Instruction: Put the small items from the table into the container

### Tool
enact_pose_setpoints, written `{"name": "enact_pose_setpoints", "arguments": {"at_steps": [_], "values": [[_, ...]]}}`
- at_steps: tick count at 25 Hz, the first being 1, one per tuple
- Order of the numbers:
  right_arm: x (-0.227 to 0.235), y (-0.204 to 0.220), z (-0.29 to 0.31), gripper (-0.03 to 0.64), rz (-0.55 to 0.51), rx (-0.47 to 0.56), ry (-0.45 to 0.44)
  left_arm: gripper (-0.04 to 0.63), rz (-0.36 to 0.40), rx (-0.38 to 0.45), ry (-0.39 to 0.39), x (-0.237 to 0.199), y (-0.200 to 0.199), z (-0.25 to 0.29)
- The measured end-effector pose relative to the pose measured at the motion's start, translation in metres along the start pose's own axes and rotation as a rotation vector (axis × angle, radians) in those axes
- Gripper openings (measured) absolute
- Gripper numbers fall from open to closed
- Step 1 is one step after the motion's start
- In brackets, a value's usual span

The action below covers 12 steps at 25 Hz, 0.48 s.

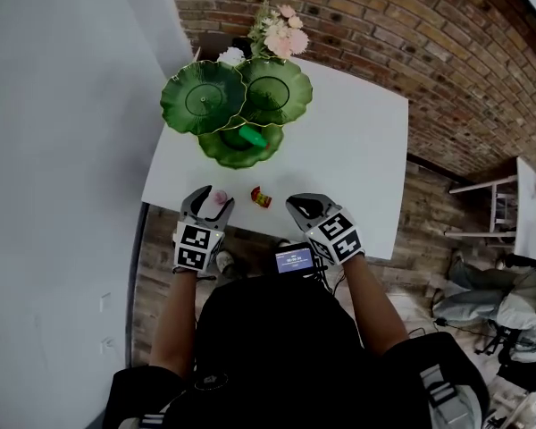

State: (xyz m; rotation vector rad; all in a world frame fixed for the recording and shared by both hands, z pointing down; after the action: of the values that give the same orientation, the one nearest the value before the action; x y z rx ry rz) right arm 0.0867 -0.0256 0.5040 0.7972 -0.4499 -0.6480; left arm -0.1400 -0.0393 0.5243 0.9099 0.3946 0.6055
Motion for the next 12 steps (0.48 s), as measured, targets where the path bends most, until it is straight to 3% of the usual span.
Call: {"name": "enact_pose_setpoints", "arguments": {"at_steps": [6, 12], "values": [[0.003, 0.006, 0.001, 0.028, 0.000, -0.033, 0.001, 0.235, -0.071, -0.097, -0.016, -0.012, 0.023, 0.016], [0.007, 0.011, 0.001, 0.028, 0.011, -0.054, 0.003, 0.235, -0.089, -0.152, 0.017, -0.011, 0.036, 0.031]]}}
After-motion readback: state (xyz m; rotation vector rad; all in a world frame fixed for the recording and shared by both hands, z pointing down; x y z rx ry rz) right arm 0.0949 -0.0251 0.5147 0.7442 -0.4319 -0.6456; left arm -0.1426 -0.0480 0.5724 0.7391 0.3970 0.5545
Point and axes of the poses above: the fingertips, and each gripper's own axes: z forward along the fingers, x to its right, y out of its underside, the point moved 7 cm from there along -z, backward along the fingers, and after that the axes turned 3 degrees about y, right-handed, at the moved point
